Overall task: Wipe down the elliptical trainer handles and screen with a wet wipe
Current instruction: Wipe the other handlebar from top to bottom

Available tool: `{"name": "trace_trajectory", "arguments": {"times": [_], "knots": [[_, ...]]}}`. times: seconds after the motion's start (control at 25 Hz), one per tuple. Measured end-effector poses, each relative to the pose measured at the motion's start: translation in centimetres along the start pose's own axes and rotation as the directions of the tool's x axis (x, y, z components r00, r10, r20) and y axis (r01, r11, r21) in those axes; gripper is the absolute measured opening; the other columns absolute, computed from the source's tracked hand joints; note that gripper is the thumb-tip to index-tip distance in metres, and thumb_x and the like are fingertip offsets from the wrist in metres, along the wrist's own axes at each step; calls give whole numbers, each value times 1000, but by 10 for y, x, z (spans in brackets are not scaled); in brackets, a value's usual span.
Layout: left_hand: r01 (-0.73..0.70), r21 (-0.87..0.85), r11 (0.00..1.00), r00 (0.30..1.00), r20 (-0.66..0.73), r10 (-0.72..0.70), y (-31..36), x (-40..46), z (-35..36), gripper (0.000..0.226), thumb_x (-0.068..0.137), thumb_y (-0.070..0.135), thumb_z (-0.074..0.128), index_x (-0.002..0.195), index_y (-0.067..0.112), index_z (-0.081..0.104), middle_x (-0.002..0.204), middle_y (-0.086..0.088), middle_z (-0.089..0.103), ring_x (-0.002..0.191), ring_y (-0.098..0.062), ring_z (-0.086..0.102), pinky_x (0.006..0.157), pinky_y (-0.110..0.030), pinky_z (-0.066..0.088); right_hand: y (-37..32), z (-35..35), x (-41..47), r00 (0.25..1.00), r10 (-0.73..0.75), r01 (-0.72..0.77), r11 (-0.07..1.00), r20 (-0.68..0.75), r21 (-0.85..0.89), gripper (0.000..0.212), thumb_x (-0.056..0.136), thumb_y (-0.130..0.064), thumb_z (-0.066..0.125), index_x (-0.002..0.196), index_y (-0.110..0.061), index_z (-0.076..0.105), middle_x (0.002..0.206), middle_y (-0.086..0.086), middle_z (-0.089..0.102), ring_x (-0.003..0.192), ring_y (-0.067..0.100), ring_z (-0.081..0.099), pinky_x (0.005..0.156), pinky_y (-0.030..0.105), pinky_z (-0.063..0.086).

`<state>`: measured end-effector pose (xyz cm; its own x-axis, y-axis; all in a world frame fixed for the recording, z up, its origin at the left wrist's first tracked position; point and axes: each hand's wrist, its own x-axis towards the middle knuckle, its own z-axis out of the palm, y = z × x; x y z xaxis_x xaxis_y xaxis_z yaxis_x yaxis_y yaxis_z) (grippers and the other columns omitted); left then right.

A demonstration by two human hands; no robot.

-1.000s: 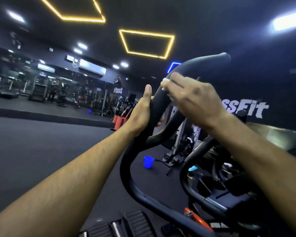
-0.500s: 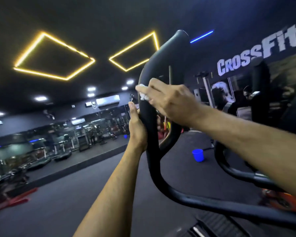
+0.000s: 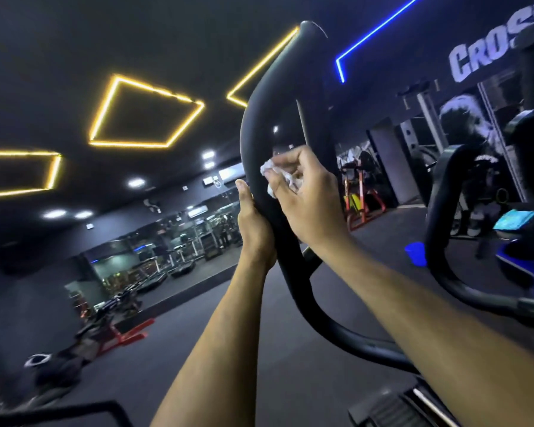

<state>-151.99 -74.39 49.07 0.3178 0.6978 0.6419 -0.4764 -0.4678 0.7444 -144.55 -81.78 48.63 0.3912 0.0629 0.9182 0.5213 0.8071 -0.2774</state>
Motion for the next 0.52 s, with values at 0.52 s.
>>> {"name": "trace_trajectory", "arguments": {"times": [0.52], "knots": [[46,18,999,998,50,-47,-5,5,-6,85,103,69,26,116,-6,65,99,-27,67,87,-35,65,71,-34,57,20,-21,-10,988,138,-134,989,69,-58,6,95,-13,69,92,-9,73,74,-14,70,72,-7,67,69,15,54]]}}
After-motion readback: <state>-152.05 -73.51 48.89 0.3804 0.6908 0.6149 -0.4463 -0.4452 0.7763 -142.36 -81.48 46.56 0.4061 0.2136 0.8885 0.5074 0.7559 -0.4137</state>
